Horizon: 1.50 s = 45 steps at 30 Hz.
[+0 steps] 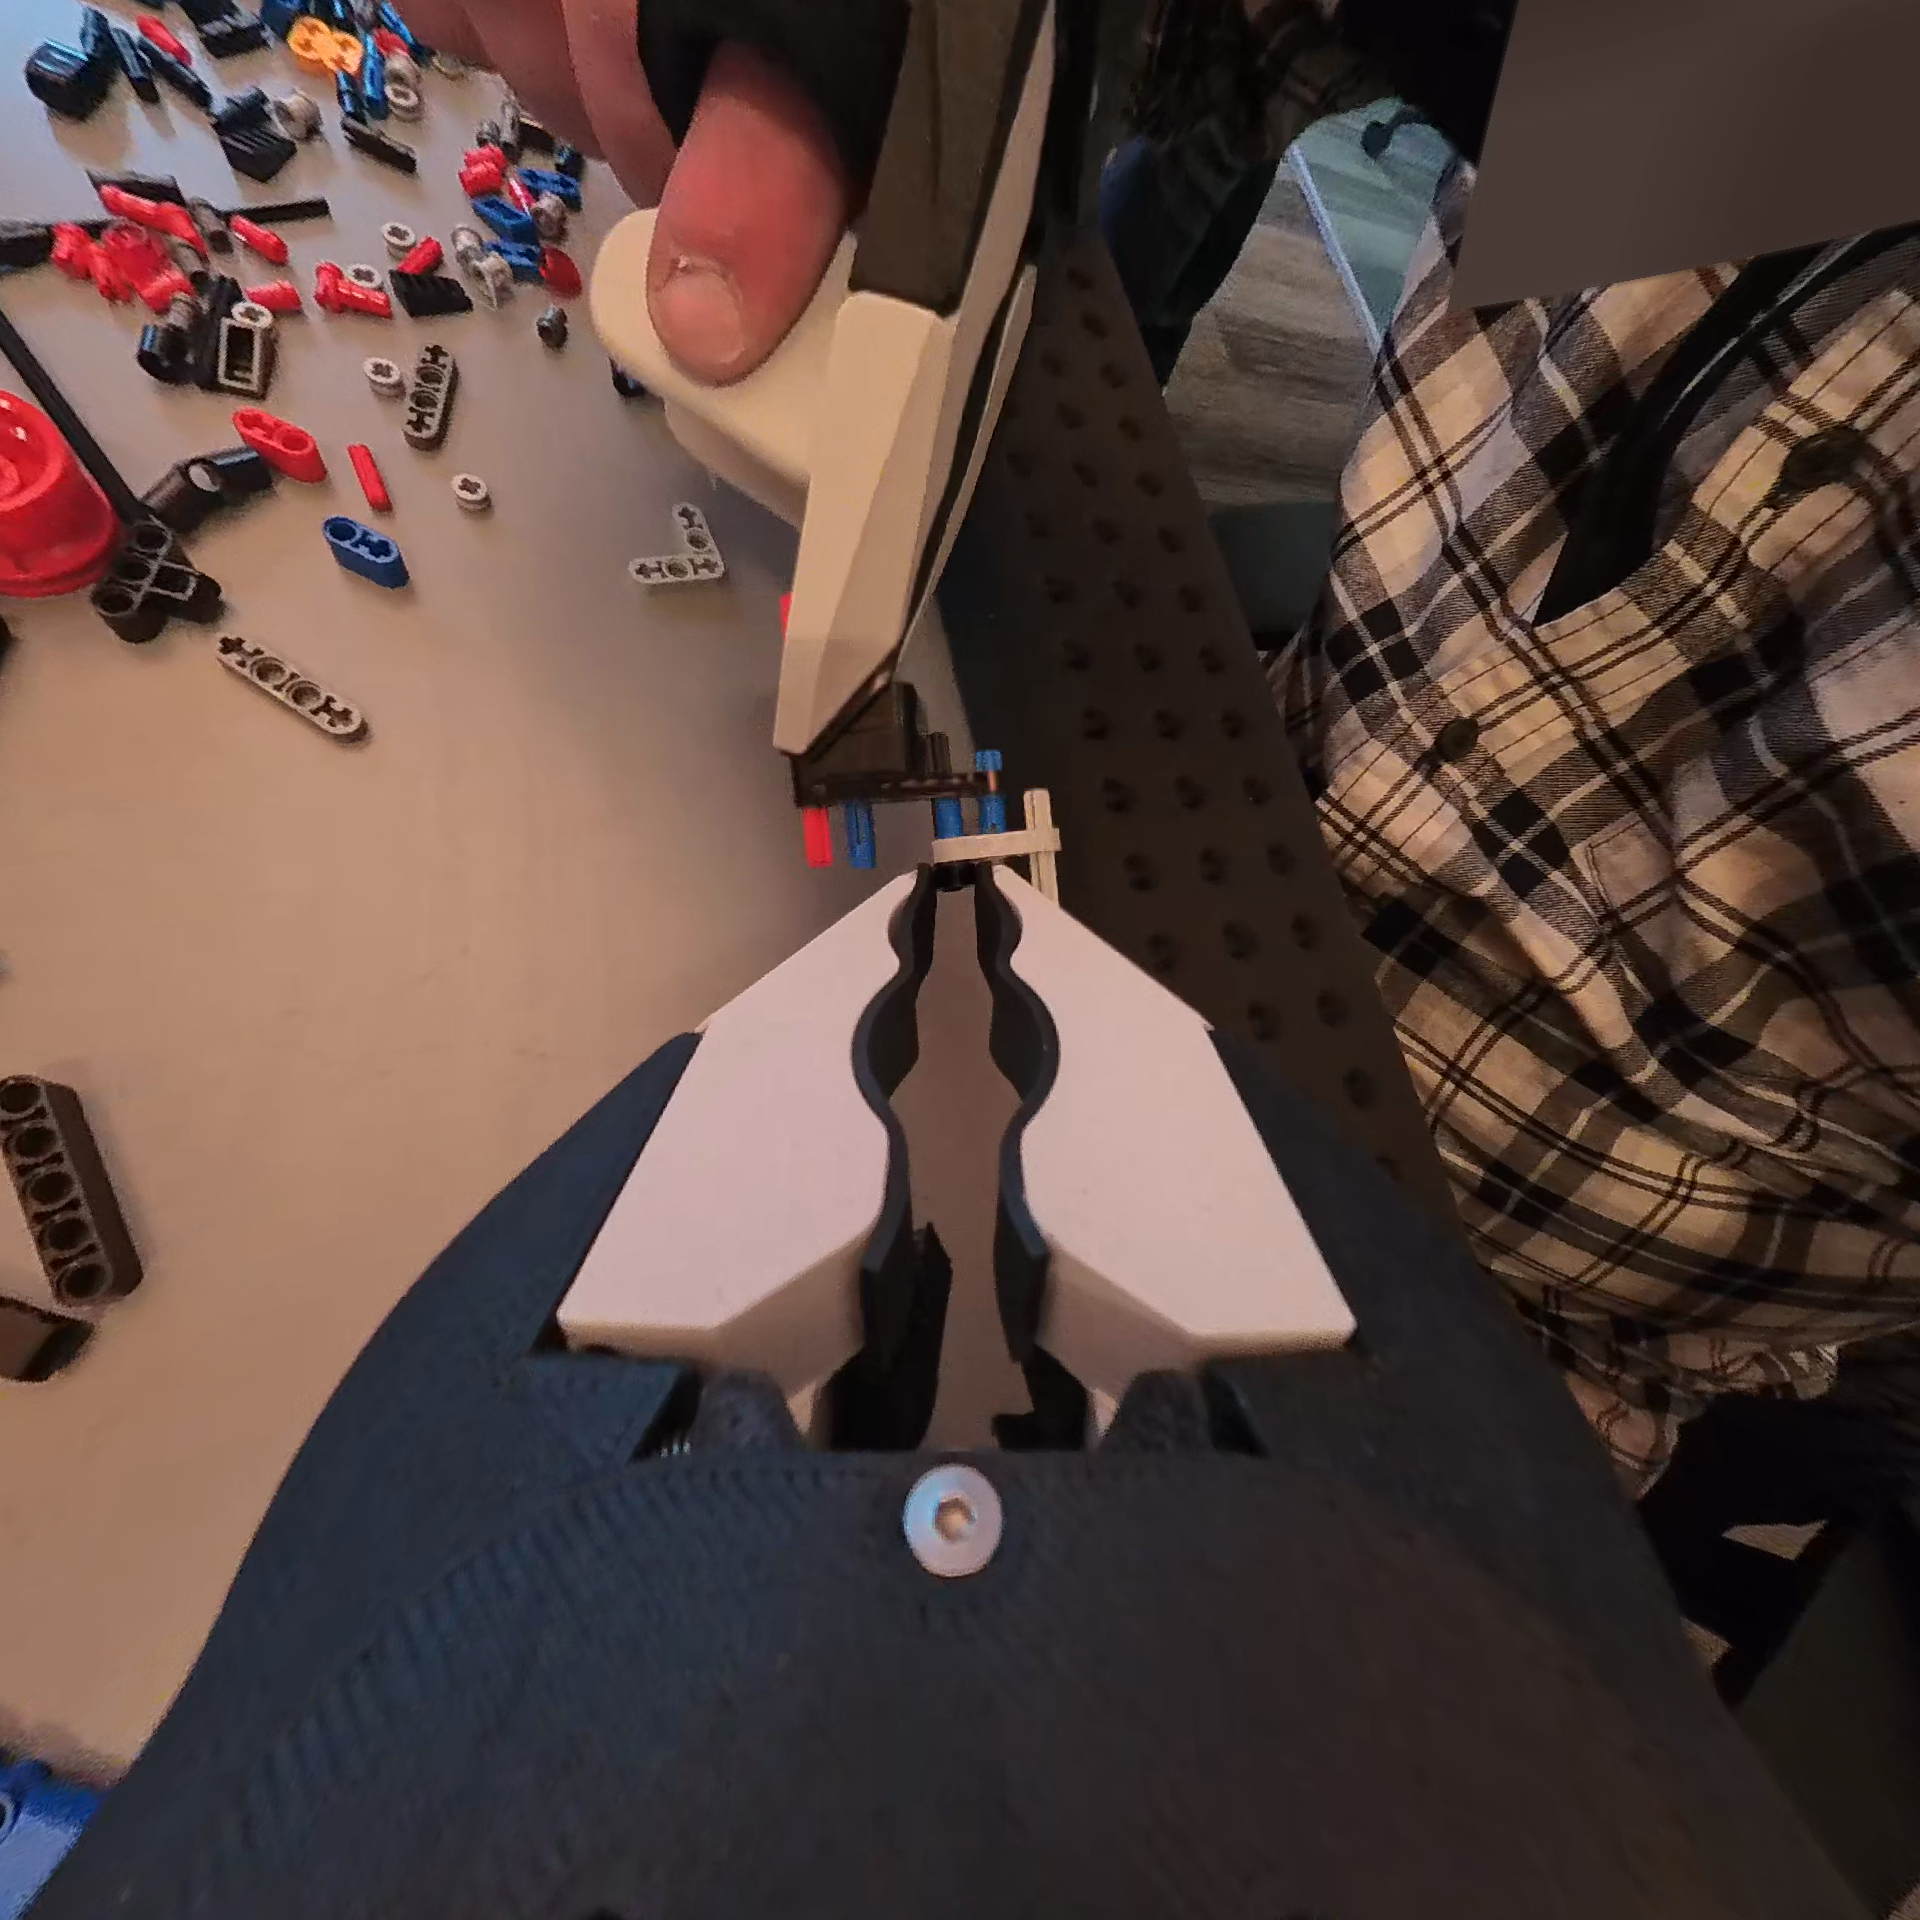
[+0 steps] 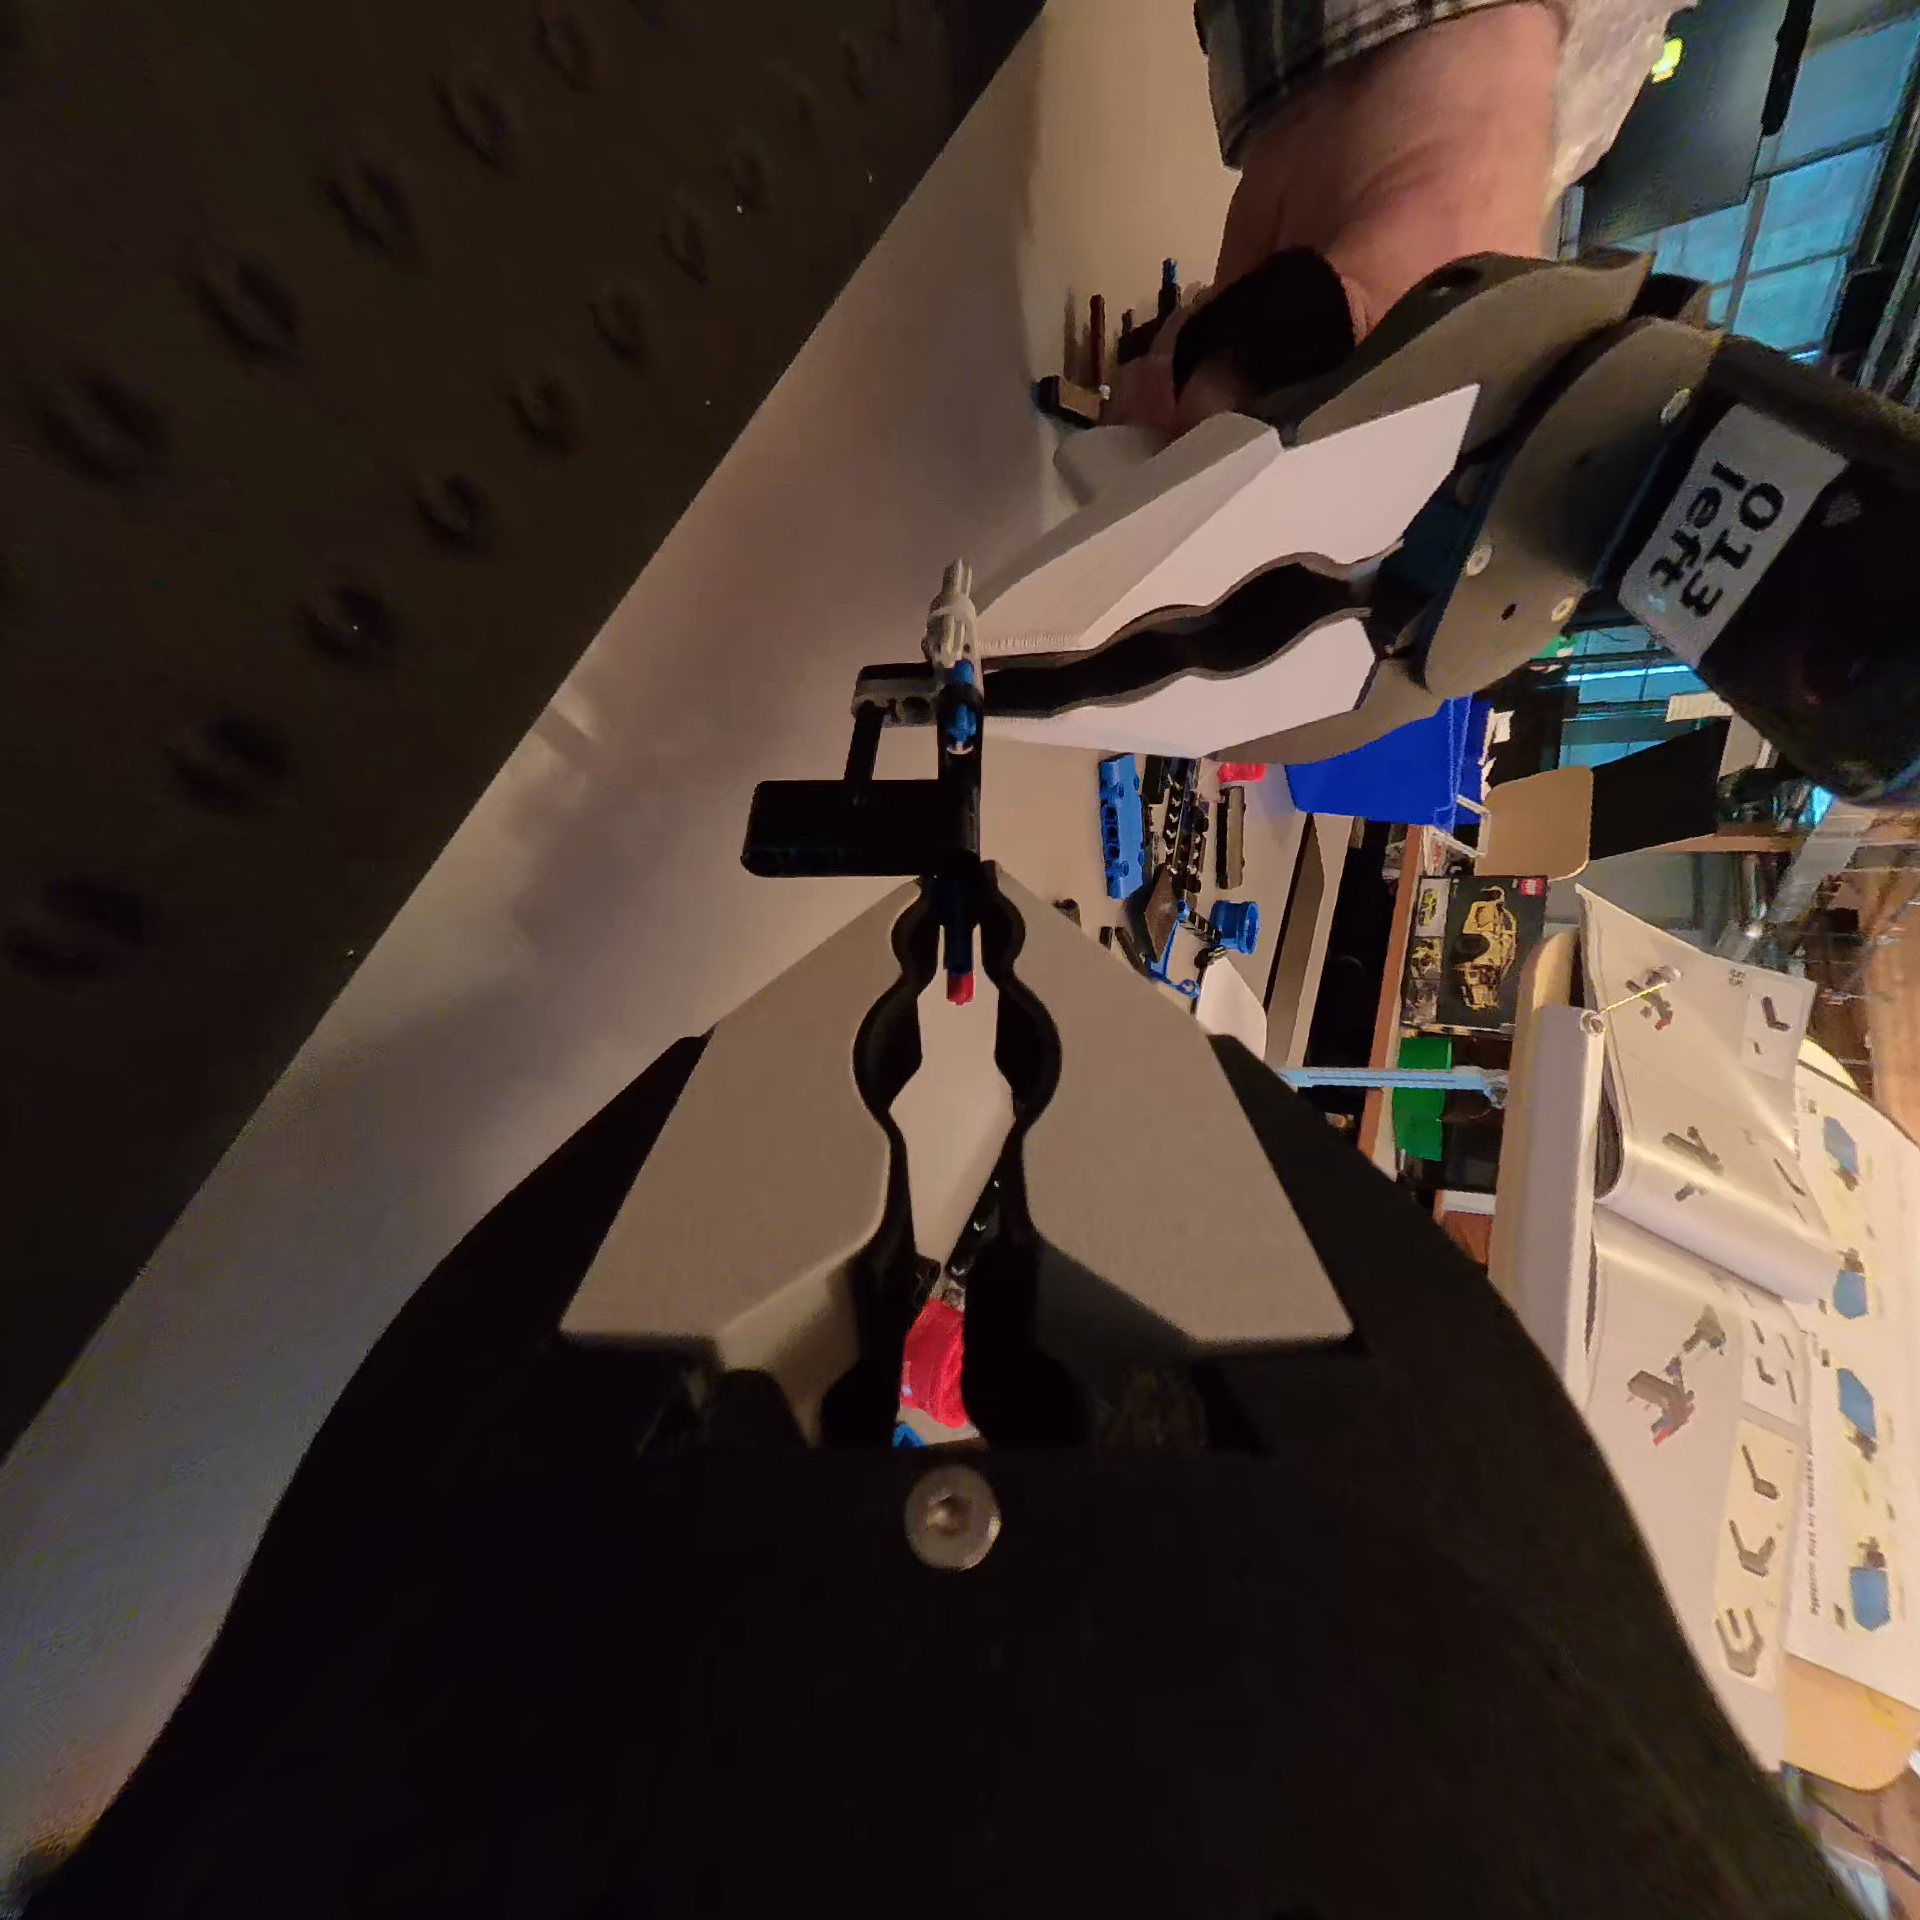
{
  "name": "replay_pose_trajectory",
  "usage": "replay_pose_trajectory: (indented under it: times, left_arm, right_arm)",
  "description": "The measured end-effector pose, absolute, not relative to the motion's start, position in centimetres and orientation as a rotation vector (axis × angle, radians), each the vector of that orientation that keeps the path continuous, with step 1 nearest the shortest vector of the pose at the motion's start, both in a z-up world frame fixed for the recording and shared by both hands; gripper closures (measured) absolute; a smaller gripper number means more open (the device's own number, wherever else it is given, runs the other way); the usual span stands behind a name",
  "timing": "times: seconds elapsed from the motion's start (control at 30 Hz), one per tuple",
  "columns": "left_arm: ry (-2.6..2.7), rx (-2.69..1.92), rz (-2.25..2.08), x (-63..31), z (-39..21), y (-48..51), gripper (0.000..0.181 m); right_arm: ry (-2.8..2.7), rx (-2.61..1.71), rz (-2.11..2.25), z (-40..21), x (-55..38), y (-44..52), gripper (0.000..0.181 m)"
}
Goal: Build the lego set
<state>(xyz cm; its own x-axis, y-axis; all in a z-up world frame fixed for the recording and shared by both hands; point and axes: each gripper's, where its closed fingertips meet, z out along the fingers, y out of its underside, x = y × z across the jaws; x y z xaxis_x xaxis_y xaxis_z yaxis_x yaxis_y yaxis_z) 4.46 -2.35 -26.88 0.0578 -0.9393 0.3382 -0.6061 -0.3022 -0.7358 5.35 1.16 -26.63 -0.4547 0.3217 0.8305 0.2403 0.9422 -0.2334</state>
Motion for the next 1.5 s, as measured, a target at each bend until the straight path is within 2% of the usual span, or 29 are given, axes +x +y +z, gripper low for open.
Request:
replay_pose_trajectory:
  times: [0.87,1.5]
  left_arm:
    - [1.535,-2.124,-1.126,4.0,-28.4,-2.5,0.176]
    - [1.438,-2.097,-1.179,4.0,-28.0,-2.0,0.176]
  right_arm:
    - [-2.112,-0.335,0.017,-28.6,5.3,0.7,0.176]
    - [-2.074,-0.434,0.139,-27.6,5.3,1.4,0.176]
